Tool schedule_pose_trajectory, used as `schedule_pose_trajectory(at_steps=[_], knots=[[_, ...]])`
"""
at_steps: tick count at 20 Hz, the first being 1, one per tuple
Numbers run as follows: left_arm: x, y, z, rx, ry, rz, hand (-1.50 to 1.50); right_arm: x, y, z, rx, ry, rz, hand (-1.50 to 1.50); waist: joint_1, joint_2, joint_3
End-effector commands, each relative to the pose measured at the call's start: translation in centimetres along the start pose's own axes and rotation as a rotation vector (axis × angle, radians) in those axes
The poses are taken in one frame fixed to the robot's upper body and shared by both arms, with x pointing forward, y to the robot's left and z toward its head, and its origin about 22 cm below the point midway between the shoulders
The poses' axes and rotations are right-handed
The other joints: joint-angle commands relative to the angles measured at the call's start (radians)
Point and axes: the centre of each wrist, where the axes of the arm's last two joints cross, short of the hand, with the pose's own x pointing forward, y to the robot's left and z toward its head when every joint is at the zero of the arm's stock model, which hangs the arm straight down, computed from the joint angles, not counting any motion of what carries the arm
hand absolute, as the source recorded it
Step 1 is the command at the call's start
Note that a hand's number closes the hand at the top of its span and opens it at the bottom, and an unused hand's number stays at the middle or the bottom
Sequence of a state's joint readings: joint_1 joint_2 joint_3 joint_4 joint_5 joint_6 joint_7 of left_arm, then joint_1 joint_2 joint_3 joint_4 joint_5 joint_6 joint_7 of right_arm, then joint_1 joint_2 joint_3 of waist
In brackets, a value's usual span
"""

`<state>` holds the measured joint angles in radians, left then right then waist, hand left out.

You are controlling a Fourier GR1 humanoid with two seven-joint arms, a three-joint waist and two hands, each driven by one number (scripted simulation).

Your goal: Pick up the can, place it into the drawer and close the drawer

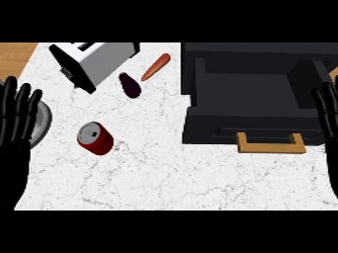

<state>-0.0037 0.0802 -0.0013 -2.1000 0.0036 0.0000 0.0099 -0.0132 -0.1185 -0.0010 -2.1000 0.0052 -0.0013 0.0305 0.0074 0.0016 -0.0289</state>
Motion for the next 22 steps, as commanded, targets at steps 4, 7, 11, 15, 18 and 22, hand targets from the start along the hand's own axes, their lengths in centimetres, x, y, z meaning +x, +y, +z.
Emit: schedule_pose_trajectory(at_steps=[4,7,11,15,18,22], knots=[[-0.6,-0.3,-2.1,-0.475,-0.059,0.258,-1.50,0.1,0.7,-0.4,0.026,-0.009,-0.041,-1.50,-0.038,0.005,0.025],[-2.7,1.7,-0.8,-0.668,0.215,0.161,-1.50,-2.1,-0.2,1.3,-0.139,0.215,-0.038,-1.50,-0.065,0.024,0.026],[-2.6,7.7,-2.2,-0.788,0.229,0.213,-1.50,-2.5,-1.4,2.4,-0.193,0.281,-0.009,-1.50,-0.034,0.007,0.027],[-3.2,13.8,-3.7,-0.822,0.233,0.240,-1.50,-1.2,-2.7,3.4,-0.197,0.307,-0.006,-1.50,-0.028,0.001,0.028],[-1.8,16.9,-5.2,-0.824,0.236,0.241,-1.50,-1.8,-3.9,6.0,-0.206,0.314,0.005,-1.50,-0.024,-0.001,0.029],[-2.6,18.6,-5.4,-0.851,0.264,0.250,-1.50,-0.7,-6.3,7.3,-0.208,0.298,0.003,-1.50,-0.019,-0.002,0.029]])
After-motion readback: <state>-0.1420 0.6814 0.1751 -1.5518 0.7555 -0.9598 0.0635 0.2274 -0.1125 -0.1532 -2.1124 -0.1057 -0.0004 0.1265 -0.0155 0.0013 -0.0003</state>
